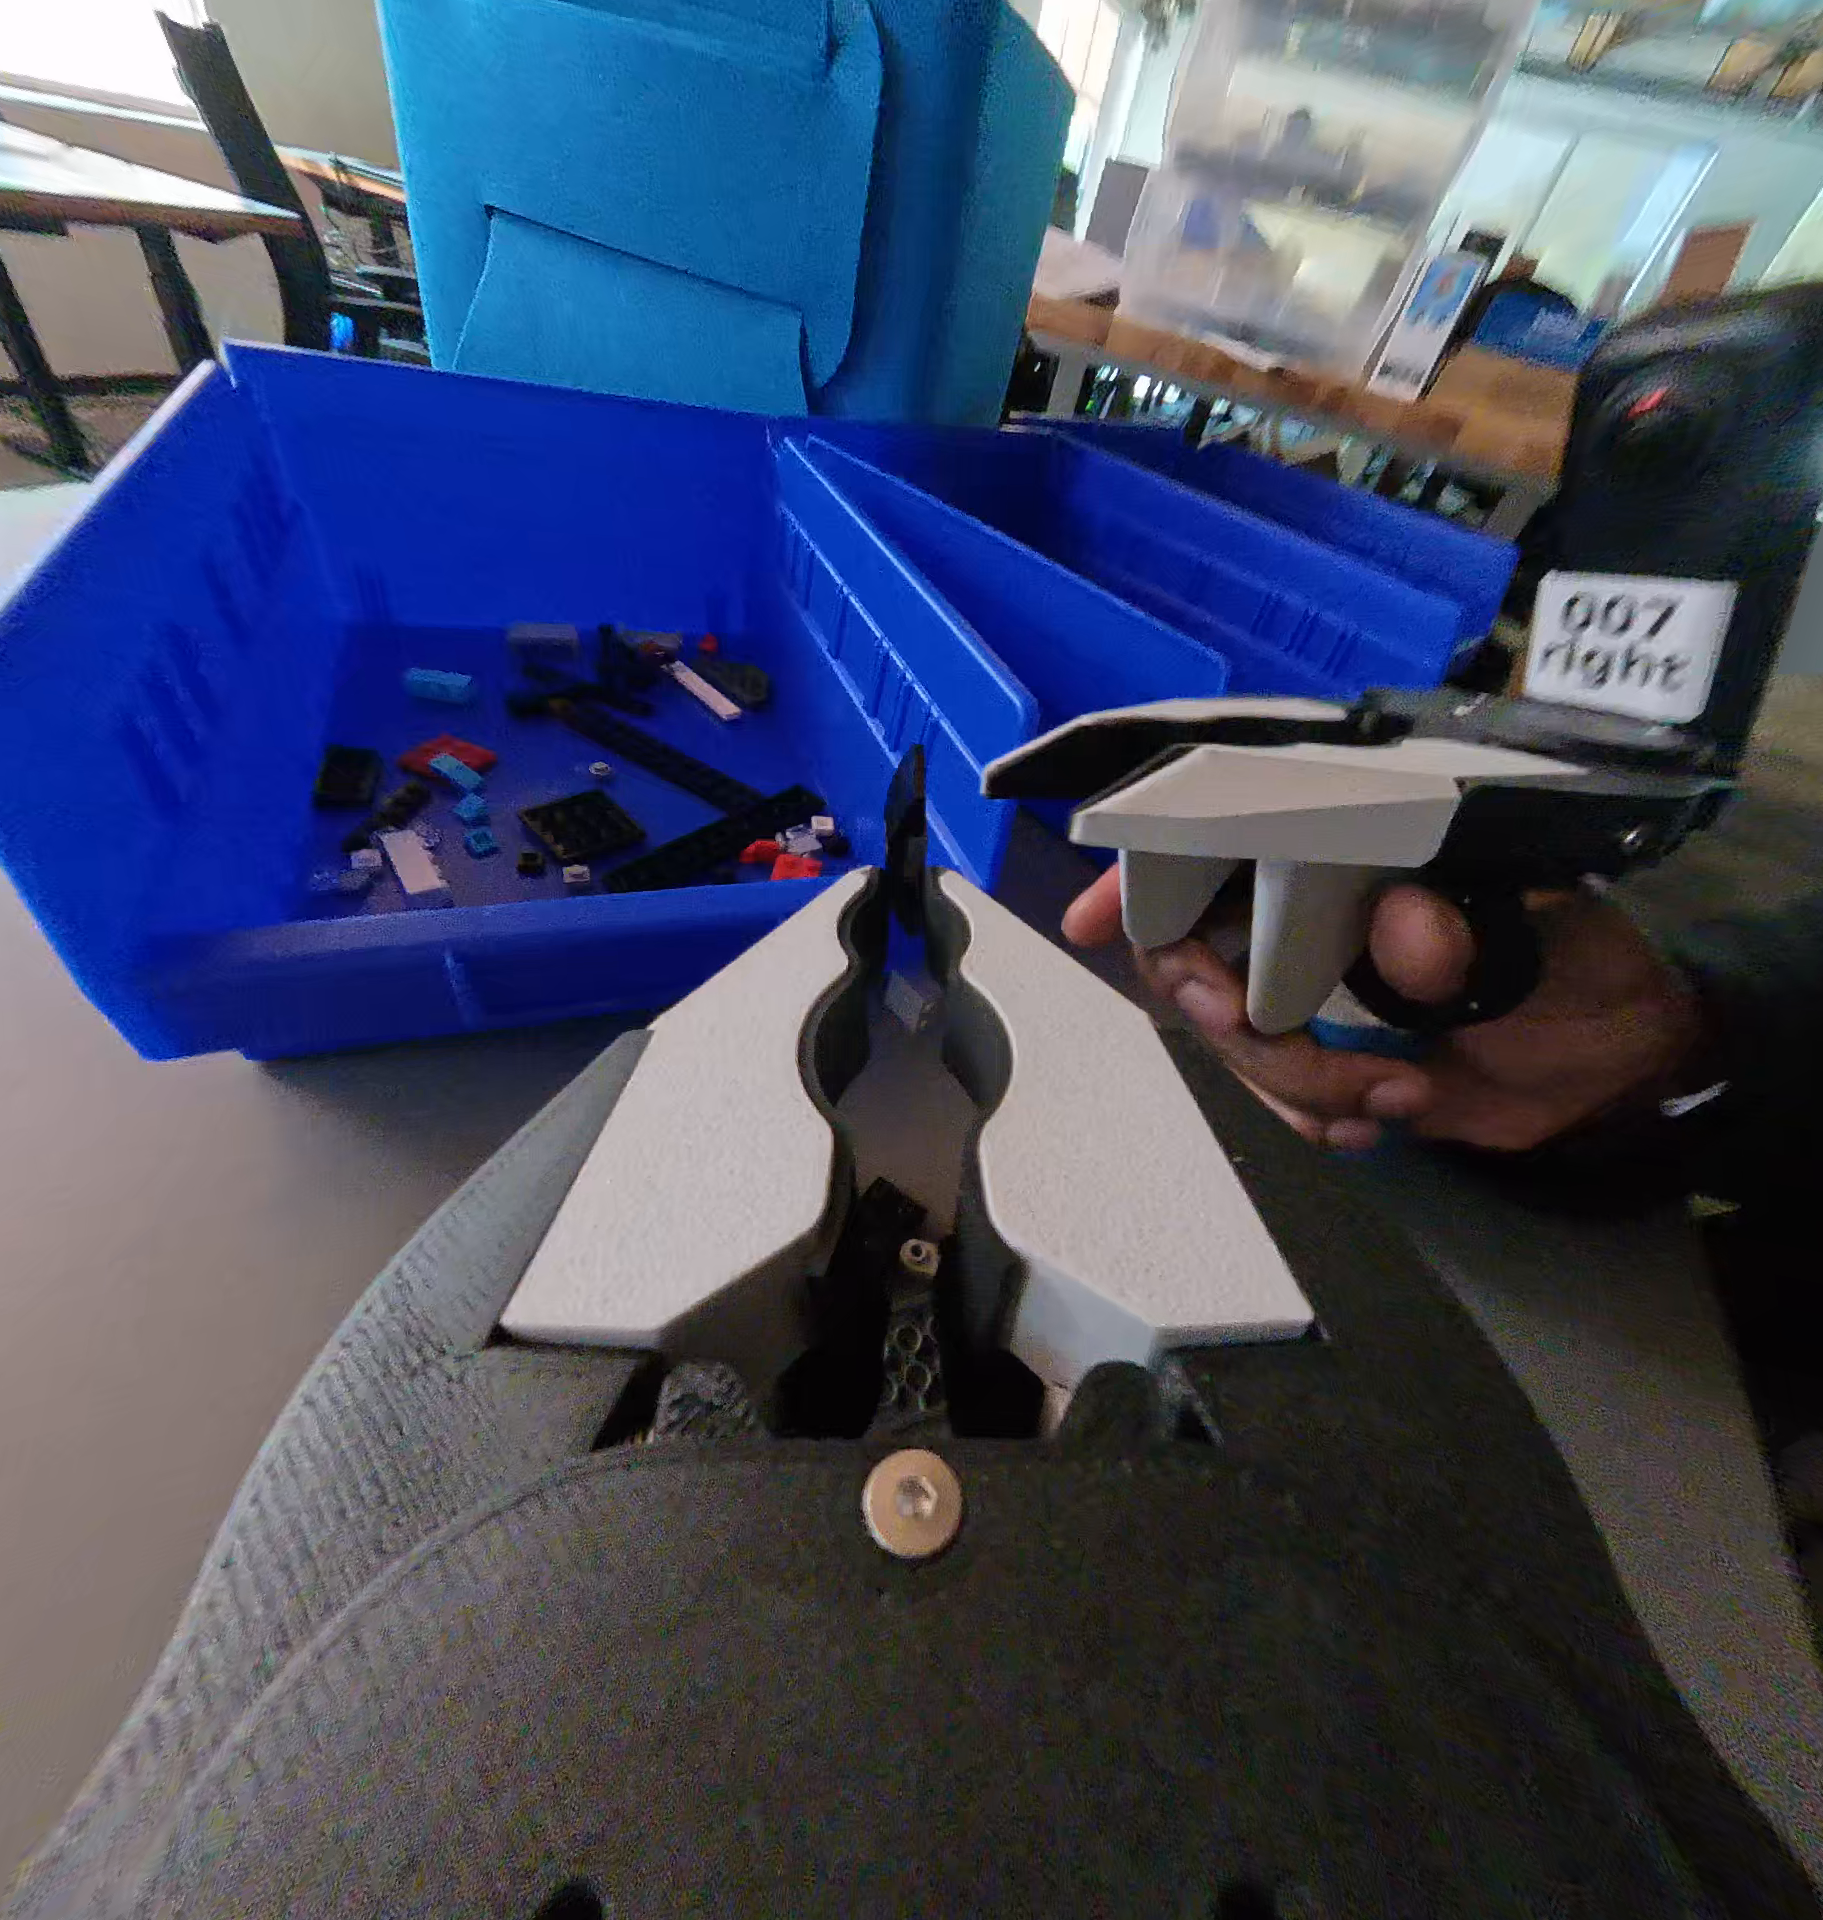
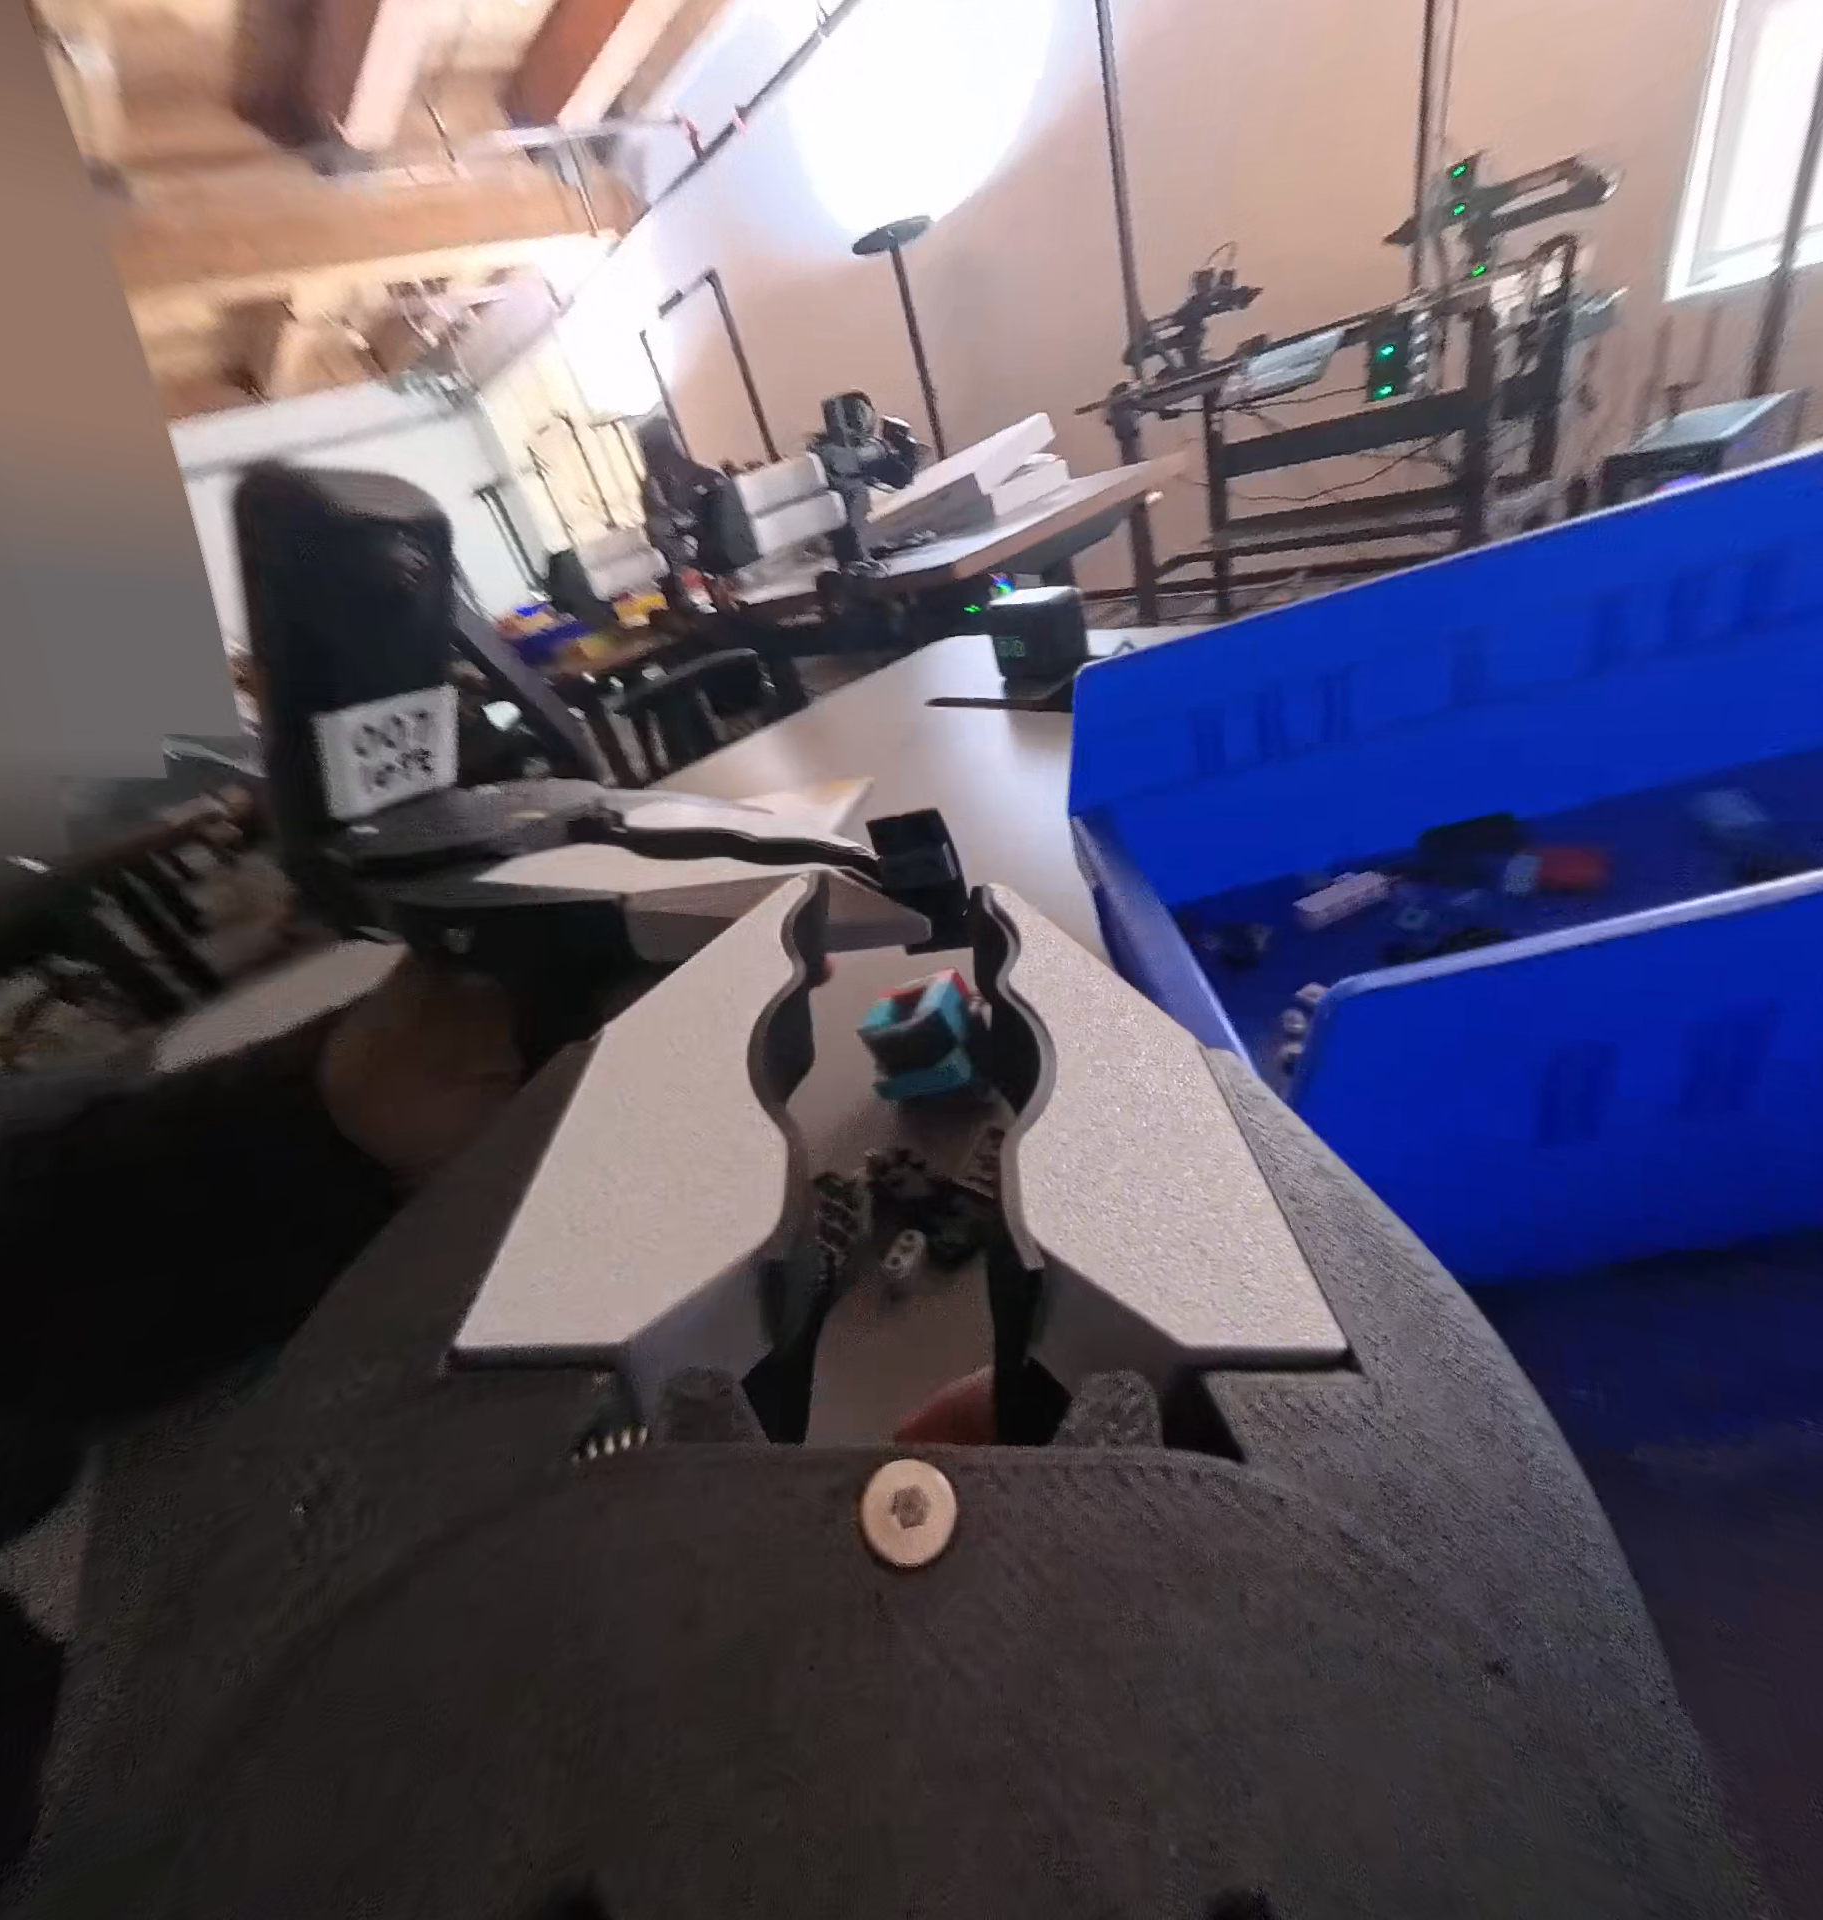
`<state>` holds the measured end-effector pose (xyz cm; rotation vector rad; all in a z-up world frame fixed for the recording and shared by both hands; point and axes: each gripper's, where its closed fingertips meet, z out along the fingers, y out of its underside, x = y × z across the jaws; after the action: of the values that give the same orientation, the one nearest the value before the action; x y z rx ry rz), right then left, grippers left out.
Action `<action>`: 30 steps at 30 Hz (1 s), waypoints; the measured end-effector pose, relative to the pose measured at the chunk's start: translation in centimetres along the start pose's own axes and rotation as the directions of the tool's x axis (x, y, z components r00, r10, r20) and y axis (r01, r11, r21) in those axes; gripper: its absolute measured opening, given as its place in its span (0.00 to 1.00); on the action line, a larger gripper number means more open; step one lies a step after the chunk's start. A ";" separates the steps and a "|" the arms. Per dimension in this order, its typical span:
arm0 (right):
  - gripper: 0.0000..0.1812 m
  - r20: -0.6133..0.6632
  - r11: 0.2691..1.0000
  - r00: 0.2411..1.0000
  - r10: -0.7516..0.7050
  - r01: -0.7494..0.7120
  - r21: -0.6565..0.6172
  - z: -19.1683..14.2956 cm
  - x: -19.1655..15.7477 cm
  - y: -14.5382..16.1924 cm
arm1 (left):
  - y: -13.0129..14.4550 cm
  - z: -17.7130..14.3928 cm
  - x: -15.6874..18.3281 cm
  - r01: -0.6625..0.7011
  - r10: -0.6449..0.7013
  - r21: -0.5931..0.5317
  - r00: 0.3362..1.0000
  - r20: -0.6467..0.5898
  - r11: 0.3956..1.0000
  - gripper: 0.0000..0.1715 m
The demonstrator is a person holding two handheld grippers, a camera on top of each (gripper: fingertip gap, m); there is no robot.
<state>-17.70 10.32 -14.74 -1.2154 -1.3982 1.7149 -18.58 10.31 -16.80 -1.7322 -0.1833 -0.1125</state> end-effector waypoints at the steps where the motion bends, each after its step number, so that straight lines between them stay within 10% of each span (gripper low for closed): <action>1: 0.15 -0.017 0.999 0.999 -0.035 0.035 -0.010 0.1 0.0 0.2 | 0.2 0.1 0.2 -0.038 0.038 -0.017 0.999 0.010 0.999 0.03; 15: 0.09 -0.004 0.992 0.993 0.120 -0.120 -0.037 0.2 0.9 0.9 | 1.3 0.8 2.1 -0.253 0.255 -0.084 0.967 0.014 0.964 0.04; 22: 0.09 0.159 0.841 0.835 0.528 -0.539 0.038 -0.3 2.0 -0.3 | 0.7 0.8 2.3 -0.188 0.188 -0.027 0.982 -0.025 0.982 0.16; 30: 0.09 0.232 0.772 0.751 0.618 -0.636 0.002 0.0 1.0 0.1 | 0.2 0.7 2.5 -0.311 0.311 -0.001 0.949 0.042 0.950 0.09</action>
<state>-18.04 11.20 -15.06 -1.6141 -1.0708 2.4030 -16.15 11.16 -16.67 -1.7374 0.0611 0.1564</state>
